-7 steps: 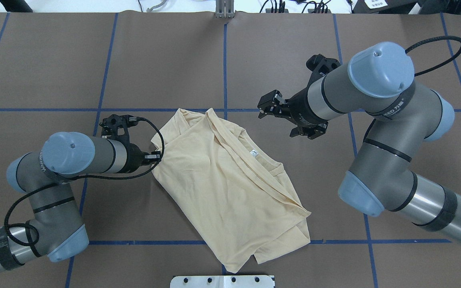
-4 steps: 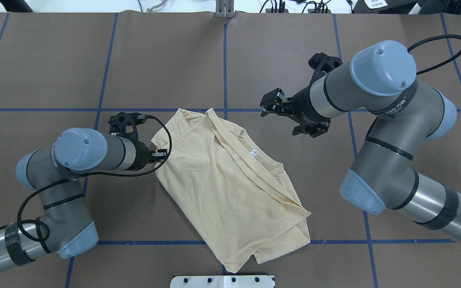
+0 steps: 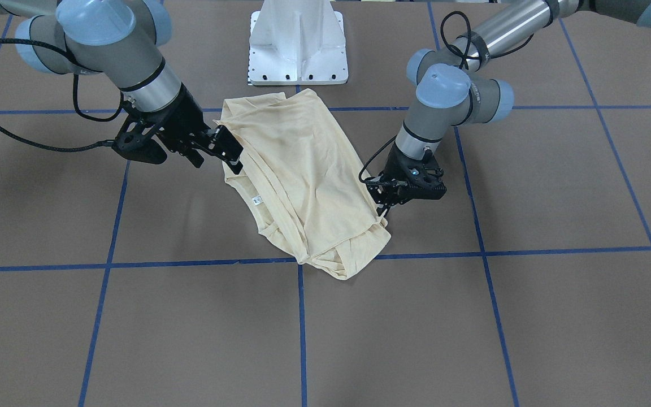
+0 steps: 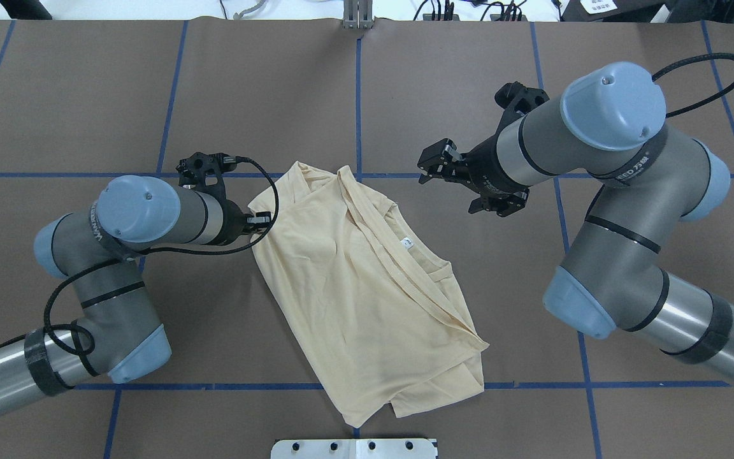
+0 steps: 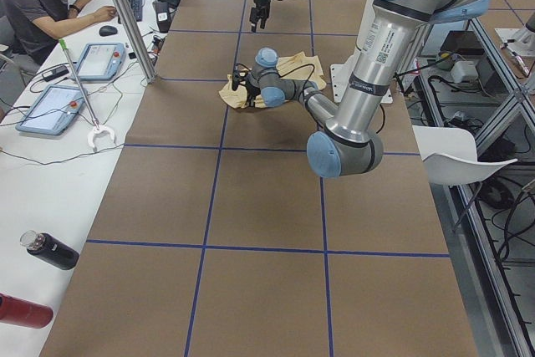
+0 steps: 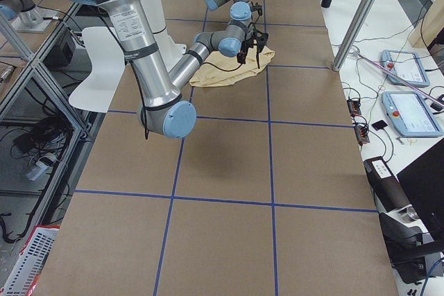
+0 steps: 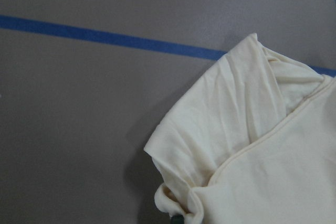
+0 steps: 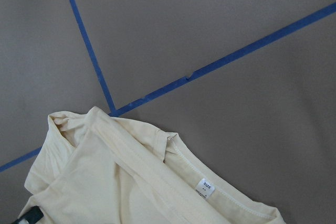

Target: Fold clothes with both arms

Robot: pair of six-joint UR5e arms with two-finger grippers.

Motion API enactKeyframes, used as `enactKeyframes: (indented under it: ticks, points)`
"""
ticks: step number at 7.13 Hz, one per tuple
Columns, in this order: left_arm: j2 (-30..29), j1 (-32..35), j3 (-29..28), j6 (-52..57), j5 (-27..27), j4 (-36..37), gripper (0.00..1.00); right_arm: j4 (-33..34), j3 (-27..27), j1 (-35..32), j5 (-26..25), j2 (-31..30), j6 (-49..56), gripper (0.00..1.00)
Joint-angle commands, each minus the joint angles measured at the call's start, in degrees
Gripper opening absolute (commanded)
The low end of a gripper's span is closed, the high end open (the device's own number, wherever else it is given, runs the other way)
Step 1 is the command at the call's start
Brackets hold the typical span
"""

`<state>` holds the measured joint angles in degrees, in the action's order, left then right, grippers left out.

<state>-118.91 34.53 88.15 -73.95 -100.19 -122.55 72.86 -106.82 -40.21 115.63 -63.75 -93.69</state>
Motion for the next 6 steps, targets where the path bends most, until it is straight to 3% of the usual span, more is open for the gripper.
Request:
enactKeyframes:
  ticks: [1,4,6]
  points:
    - [-4.64,3.08,-4.63,2.14,0.17,-0.32,0.00,0.00,0.21,-0.14,-0.32,-0.14,0.00,1.00]
    - [-12.29,4.23,-14.90,2.93,3.67,-2.68,0.00,0.00,0.39,-0.14,-1.37,-1.28,0.00,1.00]
    - [-12.93,5.11,-17.65,3.37,5.35,-6.46,0.00,0.00,0.91,-0.22,-1.46,-1.63,0.00,1.00]
